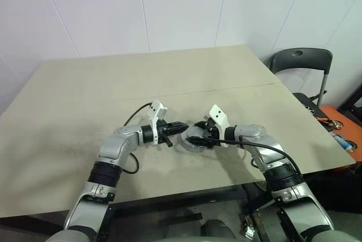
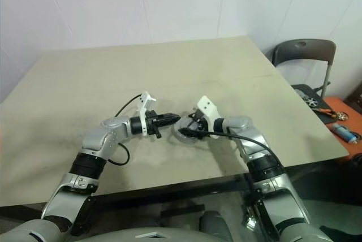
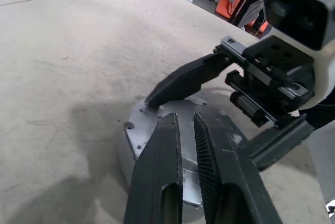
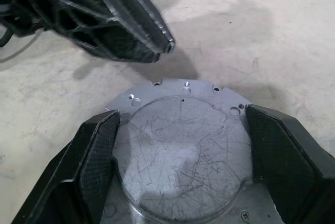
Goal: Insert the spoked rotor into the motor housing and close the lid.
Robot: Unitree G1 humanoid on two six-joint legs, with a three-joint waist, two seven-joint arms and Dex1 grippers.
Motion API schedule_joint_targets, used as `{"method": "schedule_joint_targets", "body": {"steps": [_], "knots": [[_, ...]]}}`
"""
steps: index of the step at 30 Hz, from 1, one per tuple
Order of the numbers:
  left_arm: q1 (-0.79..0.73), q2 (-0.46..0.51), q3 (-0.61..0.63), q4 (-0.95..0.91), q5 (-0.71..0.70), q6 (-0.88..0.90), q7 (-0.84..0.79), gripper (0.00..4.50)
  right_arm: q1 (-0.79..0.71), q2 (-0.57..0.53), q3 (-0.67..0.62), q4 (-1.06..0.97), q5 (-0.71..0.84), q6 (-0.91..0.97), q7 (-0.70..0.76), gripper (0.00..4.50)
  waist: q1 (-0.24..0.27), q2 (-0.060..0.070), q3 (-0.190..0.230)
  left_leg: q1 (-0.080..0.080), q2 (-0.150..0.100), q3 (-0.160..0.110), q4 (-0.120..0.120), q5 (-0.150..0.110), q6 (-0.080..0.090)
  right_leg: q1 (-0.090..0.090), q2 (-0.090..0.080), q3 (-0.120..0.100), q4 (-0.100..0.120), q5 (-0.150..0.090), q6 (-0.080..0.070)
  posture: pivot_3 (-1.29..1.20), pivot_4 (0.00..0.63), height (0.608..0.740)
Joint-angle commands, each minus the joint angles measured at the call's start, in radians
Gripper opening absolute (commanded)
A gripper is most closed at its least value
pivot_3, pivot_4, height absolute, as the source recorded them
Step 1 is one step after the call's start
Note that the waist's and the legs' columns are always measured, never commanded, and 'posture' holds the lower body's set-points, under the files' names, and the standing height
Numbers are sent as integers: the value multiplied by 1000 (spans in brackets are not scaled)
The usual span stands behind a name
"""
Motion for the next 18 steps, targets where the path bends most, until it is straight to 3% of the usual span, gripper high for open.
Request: {"method": "schedule_joint_targets", "body": {"steps": [1,9,13,18], "knots": [[4,-6,14,-51,-20,0,10,539,109,-34,126,57,-33,65,70,3498,-1,1,-1,0,0,0,0,0,0,0,0,0,0,0,0,0,0,740],[19,-11,15,-81,-26,15,20,539,100,4,105,130,-71,12,-8,3498,-3,1,-5,1,0,0,0,-2,0,0,0,0,0,-1,0,0,0,740],[30,-7,15,-85,-25,16,23,539,25,96,-50,192,-2,14,-140,3498,-15,-2,-8,3,1,1,2,-2,-1,1,2,1,2,-2,2,0,0,740],[43,-11,11,-93,-28,19,29,539,19,128,-124,132,76,54,-136,3498,-12,2,-5,3,1,0,6,1,-4,1,4,2,6,0,-5,0,0,740]]}}
